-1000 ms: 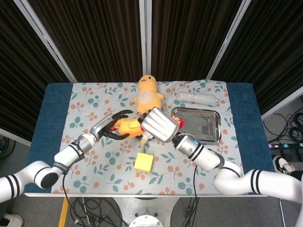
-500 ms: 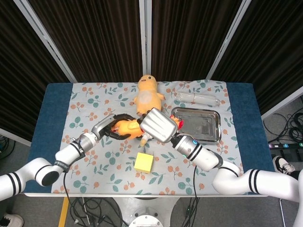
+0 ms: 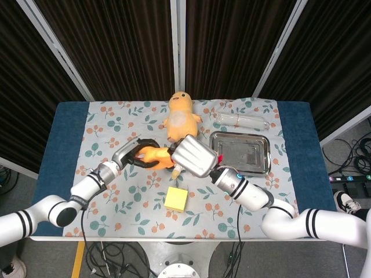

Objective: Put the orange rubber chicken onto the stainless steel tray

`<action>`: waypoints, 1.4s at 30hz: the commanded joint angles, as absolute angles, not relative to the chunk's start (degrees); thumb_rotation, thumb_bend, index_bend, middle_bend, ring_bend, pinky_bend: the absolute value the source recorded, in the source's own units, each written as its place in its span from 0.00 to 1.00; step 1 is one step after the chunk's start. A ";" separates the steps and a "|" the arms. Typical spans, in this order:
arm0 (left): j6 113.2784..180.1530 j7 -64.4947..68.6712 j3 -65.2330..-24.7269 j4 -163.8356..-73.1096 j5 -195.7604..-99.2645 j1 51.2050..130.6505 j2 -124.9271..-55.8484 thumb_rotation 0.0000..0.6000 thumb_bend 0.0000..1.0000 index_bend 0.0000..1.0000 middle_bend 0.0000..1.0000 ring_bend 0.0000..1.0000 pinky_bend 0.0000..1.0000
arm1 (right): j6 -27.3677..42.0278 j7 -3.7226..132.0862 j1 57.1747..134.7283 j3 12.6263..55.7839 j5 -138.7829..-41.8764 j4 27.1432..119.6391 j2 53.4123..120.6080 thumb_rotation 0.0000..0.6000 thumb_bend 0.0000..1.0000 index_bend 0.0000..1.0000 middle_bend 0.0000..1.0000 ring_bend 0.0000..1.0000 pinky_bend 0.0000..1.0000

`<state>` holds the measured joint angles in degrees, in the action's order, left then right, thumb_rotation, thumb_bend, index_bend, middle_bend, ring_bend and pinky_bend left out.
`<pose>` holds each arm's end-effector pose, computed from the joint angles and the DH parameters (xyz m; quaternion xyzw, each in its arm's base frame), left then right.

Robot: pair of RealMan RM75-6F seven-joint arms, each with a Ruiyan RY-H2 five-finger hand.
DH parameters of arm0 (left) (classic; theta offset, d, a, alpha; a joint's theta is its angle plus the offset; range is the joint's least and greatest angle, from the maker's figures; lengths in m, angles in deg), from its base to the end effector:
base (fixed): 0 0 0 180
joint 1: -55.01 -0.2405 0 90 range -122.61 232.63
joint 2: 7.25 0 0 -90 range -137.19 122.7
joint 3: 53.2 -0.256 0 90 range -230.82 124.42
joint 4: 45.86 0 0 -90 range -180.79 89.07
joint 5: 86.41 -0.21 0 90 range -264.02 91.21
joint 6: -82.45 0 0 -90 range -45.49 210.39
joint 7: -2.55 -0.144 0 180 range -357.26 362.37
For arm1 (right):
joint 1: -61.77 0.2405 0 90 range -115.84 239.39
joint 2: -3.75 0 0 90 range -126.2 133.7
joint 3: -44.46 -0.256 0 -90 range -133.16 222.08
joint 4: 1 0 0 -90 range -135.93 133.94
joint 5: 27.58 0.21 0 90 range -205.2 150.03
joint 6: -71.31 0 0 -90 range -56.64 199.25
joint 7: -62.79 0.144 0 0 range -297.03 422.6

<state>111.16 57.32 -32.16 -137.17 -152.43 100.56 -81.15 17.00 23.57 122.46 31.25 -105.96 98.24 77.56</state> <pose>-0.1142 0.3733 0.0369 -0.4565 -0.7660 -0.4441 0.0875 0.0113 -0.3450 0.0555 0.8270 0.0268 0.4160 0.3772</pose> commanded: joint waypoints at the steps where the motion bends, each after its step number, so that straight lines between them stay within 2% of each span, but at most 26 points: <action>1: 111.43 55.44 -32.34 -136.61 -150.22 100.92 -81.48 1.00 0.66 0.87 0.91 0.86 0.99 | 17.02 23.60 122.44 31.42 -106.25 98.38 77.52 1.00 0.21 0.98 0.78 0.75 1.00; 10: 112.23 50.68 -32.47 -137.17 -144.52 101.28 -81.52 1.00 0.67 0.90 0.95 0.89 1.00 | 16.84 23.53 122.40 31.64 -106.97 98.72 77.70 1.00 0.21 0.98 0.79 0.75 1.00; 13: 113.22 49.78 -32.27 -137.99 -144.12 100.70 -81.43 1.00 0.67 0.88 0.92 0.87 1.00 | 16.60 23.43 122.13 31.63 -106.78 98.43 77.47 1.00 0.21 0.98 0.79 0.75 1.00; 14: 113.55 49.55 -32.24 -138.46 -144.30 100.34 -81.29 1.00 0.67 0.83 0.88 0.83 0.99 | 16.47 23.47 121.98 31.56 -106.56 98.18 77.33 1.00 0.21 0.98 0.79 0.75 1.00; 16: 113.10 49.64 -32.25 -139.27 -145.67 99.80 -80.72 1.00 0.64 0.69 0.77 0.71 0.90 | 16.32 23.77 121.76 31.42 -106.15 97.73 77.12 1.00 0.21 0.98 0.79 0.75 1.00; 18: 112.17 50.50 -31.98 -139.84 -147.82 99.16 -80.00 1.00 0.51 0.46 0.57 0.50 0.63 | 16.17 24.27 121.47 31.29 -105.69 97.20 76.87 1.00 0.21 0.98 0.79 0.75 1.00; 19: 112.19 50.94 -31.84 -139.87 -148.88 98.79 -79.91 1.00 0.44 0.41 0.51 0.44 0.54 | 16.09 24.62 121.32 31.25 -105.51 97.01 76.79 1.00 0.21 0.98 0.79 0.75 1.00; 23: 110.89 54.56 -31.55 -140.38 -154.37 97.30 -79.13 1.00 0.21 0.30 0.27 0.23 0.35 | 15.54 26.39 120.35 31.43 -105.10 96.12 76.36 1.00 0.21 0.98 0.79 0.75 1.00; 26: 111.32 58.15 -31.66 -140.09 -159.18 95.87 -78.83 1.00 0.11 0.23 0.16 0.15 0.28 | 14.98 29.00 119.13 31.83 -105.07 95.64 75.73 1.00 0.21 0.98 0.79 0.75 1.00; 28: 113.35 60.34 -32.08 -139.82 -162.11 94.64 -78.97 0.98 0.08 0.21 0.14 0.14 0.27 | 14.22 31.42 117.89 32.31 -105.42 95.73 75.08 1.00 0.21 0.98 0.79 0.75 1.00; 34: 121.75 62.38 -34.75 -138.60 -169.47 91.45 -78.27 0.94 0.07 0.21 0.13 0.13 0.26 | 10.79 40.35 113.34 34.11 -108.30 96.22 72.01 1.00 0.21 0.98 0.79 0.75 1.00; 42: 133.20 50.84 -37.80 -137.95 -171.36 87.50 -76.99 1.00 0.06 0.21 0.13 0.13 0.26 | 4.81 54.17 104.69 36.83 -109.85 95.57 65.58 1.00 0.21 0.98 0.79 0.75 1.00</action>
